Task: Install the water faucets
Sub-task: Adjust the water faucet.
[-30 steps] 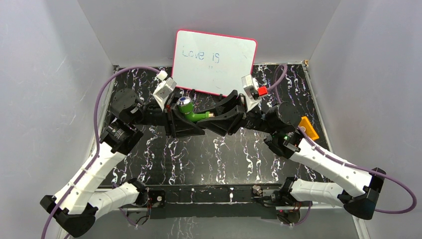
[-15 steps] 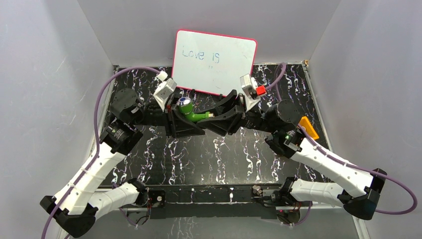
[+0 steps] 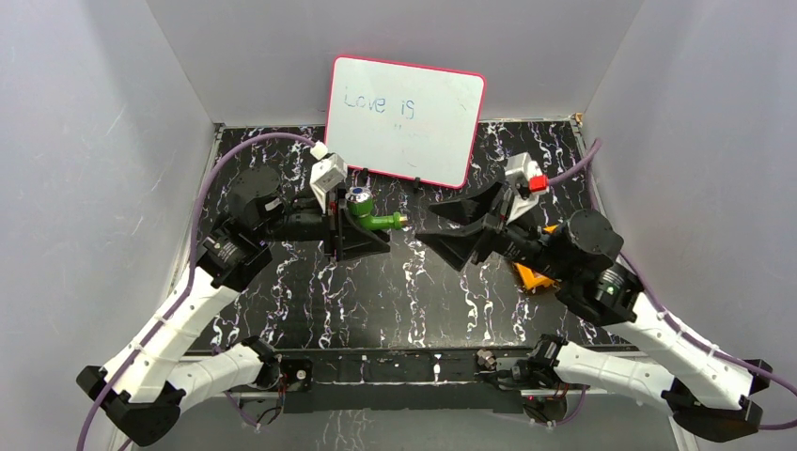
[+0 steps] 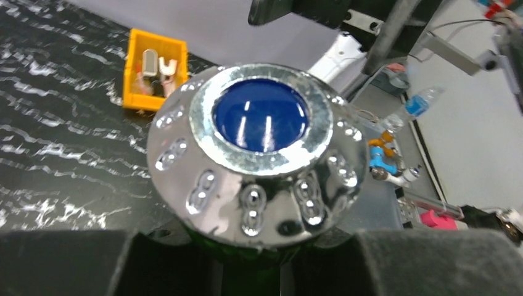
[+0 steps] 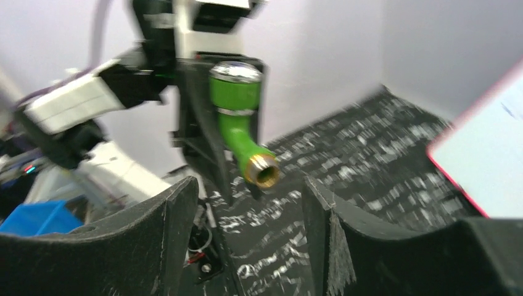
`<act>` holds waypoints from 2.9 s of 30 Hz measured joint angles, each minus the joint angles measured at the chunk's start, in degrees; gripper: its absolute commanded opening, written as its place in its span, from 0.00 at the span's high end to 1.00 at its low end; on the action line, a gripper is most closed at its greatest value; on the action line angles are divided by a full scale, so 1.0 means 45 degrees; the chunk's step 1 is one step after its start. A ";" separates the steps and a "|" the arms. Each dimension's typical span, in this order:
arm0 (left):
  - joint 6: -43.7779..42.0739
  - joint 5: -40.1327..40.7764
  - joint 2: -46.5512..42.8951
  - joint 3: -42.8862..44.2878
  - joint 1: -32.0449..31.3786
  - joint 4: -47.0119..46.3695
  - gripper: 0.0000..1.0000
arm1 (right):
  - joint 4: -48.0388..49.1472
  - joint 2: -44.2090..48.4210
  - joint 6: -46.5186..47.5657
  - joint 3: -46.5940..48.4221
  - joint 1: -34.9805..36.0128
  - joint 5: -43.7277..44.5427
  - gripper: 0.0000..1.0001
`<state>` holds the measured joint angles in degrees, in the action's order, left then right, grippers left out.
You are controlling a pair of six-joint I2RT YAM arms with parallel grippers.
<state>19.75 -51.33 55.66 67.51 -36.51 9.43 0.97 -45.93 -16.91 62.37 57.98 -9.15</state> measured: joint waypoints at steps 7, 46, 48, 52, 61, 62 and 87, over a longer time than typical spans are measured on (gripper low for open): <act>-0.0792 0.1812 -0.0432 -0.0083 0.0000 0.1409 1.00 | -0.4483 -0.0243 -0.1219 0.0573 0.0010 0.4056 0.31; -0.0345 -0.0525 -0.0748 -0.0180 0.0005 0.0282 1.00 | 0.3089 -0.1817 -0.0563 -0.0801 0.0039 -0.2448 0.68; -0.0335 -0.0534 -0.0748 -0.0180 0.0010 0.0282 1.00 | 0.3118 -0.1855 -0.0583 -0.0787 0.0029 -0.2492 0.63; -0.0335 -0.0563 -0.0748 -0.0180 0.0024 0.0219 1.00 | 0.3167 -0.1904 -0.0607 -0.0709 0.0010 -0.2599 0.48; -0.0335 -0.0767 -0.0699 -0.0248 0.0000 0.0238 1.00 | 0.3458 -0.1987 -0.0631 -0.0622 0.0015 -0.2812 0.61; -0.0335 -0.0792 -0.0699 -0.0248 0.0000 0.0238 1.00 | 0.3463 -0.1991 -0.0646 -0.0617 0.0005 -0.2827 0.60; -0.0185 -0.0928 -0.0695 -0.0248 0.0010 0.0180 0.74 | 0.3560 -0.2375 -0.1005 -0.0476 -0.0029 -0.3167 1.00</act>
<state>18.92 -55.51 52.53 66.39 -36.47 10.24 16.99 -56.62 -21.43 60.23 57.84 -23.40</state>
